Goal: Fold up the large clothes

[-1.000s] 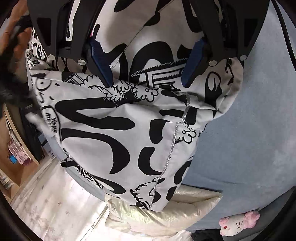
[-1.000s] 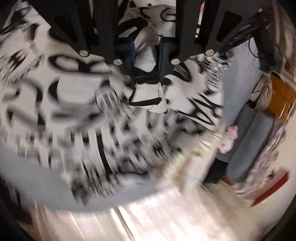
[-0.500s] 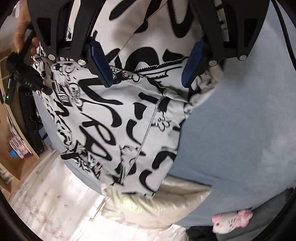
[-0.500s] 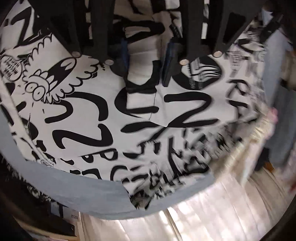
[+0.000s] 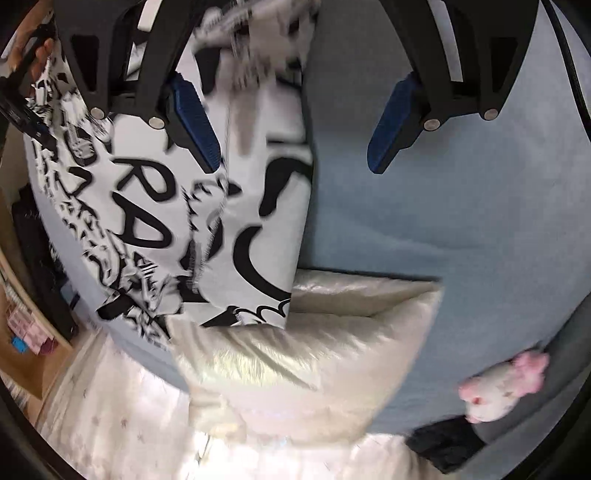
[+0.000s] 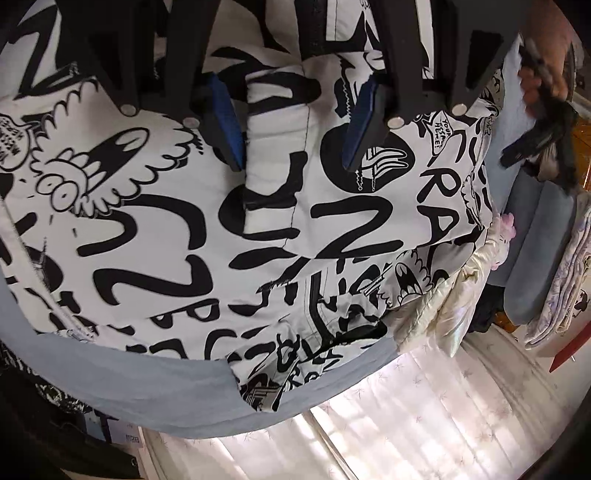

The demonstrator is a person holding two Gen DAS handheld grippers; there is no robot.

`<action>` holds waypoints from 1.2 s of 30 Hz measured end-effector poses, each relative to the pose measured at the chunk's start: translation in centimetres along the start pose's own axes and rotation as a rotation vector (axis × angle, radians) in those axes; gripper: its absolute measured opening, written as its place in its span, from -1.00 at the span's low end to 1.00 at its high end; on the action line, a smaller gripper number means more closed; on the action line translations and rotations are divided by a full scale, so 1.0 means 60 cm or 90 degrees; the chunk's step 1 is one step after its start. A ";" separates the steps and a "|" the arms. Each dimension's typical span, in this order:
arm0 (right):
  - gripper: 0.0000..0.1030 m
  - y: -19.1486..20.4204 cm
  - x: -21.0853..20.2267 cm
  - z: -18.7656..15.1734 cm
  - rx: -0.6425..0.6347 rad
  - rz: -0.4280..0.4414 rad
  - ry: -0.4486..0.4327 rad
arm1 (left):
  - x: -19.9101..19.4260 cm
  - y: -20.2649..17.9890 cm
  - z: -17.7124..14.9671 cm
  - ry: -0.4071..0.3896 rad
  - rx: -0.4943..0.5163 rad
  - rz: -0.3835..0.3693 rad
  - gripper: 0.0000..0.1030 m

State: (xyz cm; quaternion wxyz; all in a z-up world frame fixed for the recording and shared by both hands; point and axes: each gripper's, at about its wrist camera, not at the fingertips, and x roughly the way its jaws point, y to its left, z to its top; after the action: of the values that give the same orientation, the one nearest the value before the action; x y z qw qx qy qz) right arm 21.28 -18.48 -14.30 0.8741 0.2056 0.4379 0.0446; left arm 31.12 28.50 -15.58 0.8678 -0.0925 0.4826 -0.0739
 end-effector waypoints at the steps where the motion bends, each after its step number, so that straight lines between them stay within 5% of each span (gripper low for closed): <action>1: 0.06 -0.001 0.005 0.002 0.000 0.002 0.004 | 0.024 -0.001 0.014 0.013 0.010 -0.001 0.56; 9: 0.06 -0.006 0.045 0.014 -0.002 0.004 0.030 | 0.112 0.014 0.079 0.031 -0.036 -0.033 0.56; 10: 0.05 -0.005 0.048 0.015 -0.003 0.007 0.032 | 0.110 0.013 0.079 0.021 -0.035 -0.038 0.45; 11: 0.05 -0.004 0.051 0.016 -0.004 0.009 0.032 | 0.103 0.007 0.081 0.005 -0.026 -0.046 -0.04; 13: 0.04 0.002 0.055 0.017 -0.012 0.020 0.026 | 0.087 -0.011 0.083 -0.008 -0.003 -0.049 -0.70; 16: -0.41 0.029 0.052 0.021 -0.065 0.008 0.002 | 0.050 -0.041 0.075 -0.072 0.025 0.016 -0.88; 20: -0.48 0.054 0.036 0.031 -0.104 -0.024 -0.073 | 0.011 -0.074 0.067 -0.178 0.064 0.073 -0.90; 22: -0.48 0.060 0.055 0.033 -0.132 -0.078 -0.079 | 0.030 -0.077 0.066 -0.163 0.075 0.104 -0.90; 24: -0.41 0.055 0.093 0.033 -0.133 -0.105 -0.022 | 0.053 -0.074 0.065 -0.136 0.073 0.119 -0.88; 29: -0.11 0.046 0.063 0.036 -0.099 -0.092 -0.009 | 0.039 -0.054 0.068 -0.106 0.041 0.094 -0.58; 36: -0.10 0.055 -0.020 0.004 -0.107 -0.054 -0.056 | -0.077 -0.047 0.041 -0.124 0.045 0.061 -0.55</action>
State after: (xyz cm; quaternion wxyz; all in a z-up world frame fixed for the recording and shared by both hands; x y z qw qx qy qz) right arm 21.06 -15.84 -11.95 0.9076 0.1147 0.4023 0.0350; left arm 30.67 26.97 -9.84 0.9160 -0.0449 0.3967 -0.0398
